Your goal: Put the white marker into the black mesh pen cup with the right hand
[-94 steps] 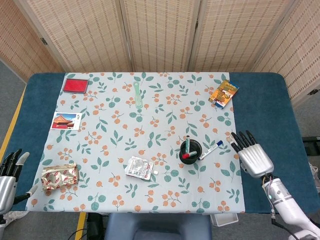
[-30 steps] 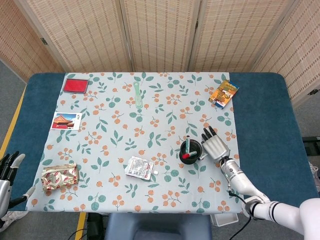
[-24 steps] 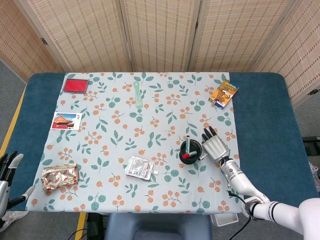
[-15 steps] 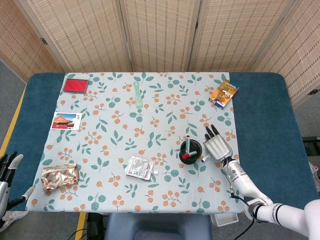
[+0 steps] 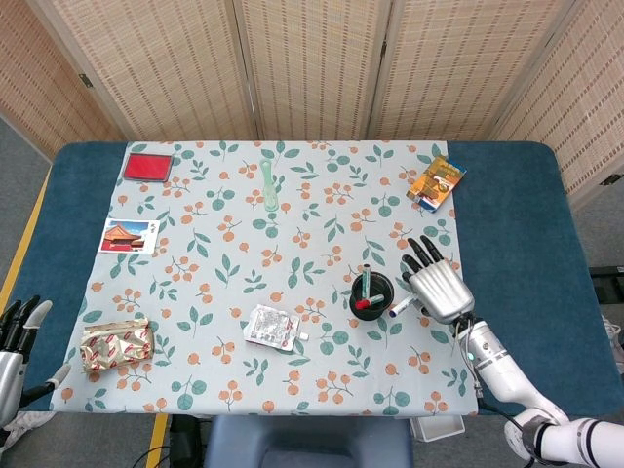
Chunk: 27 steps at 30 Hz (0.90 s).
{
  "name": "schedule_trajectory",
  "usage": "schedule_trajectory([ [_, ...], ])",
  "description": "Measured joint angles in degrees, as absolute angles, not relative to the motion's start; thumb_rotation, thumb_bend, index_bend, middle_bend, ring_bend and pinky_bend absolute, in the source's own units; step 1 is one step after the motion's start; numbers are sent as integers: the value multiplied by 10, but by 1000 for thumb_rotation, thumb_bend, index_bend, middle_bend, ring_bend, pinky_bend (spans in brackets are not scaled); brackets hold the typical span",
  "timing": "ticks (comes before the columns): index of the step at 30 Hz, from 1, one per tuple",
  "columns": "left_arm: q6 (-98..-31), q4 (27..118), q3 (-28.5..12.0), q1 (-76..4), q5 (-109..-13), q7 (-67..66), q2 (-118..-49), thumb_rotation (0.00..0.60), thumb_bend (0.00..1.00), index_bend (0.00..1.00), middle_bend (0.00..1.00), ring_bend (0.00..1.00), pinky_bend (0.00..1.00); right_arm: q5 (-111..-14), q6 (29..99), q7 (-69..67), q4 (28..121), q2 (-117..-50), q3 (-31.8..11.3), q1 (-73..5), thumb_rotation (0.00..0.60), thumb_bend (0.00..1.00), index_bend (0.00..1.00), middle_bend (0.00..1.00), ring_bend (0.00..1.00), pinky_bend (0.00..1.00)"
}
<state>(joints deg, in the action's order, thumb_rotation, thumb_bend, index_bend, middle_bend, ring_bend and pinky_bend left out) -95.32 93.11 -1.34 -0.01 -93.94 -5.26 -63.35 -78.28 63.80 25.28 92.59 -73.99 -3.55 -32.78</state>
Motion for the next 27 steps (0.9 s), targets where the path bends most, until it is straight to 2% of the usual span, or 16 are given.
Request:
schedule_trajectory([
  [5,-944,930,-15,-3,-933,-56,-637,600,207,11,91,13,256,-812,651,108,973,-689,-42,-316,600,282,722,244,51,39],
  [10,-941,931,-15,-5,-931,-59,-638,600,207,11,91,13,256,-839,664,-25,988,-677,-49,-309,600,281,722,244,51,39],
  [16,-949,931,-16,-2,-931,-50,-633,600,207,12,91,13,256,-858,687,-110,949,-749,-55,-302,600,281,722,234,51,39],
  [23,-956,934,-15,2,-935,-43,-628,600,207,14,97,13,256,-856,711,-147,837,-861,-63,-295,600,282,722,229,51,39],
  [27,-956,934,-16,2,-934,-42,-628,600,207,19,98,13,256,-854,721,-167,782,-901,-70,-294,600,279,722,226,51,39],
])
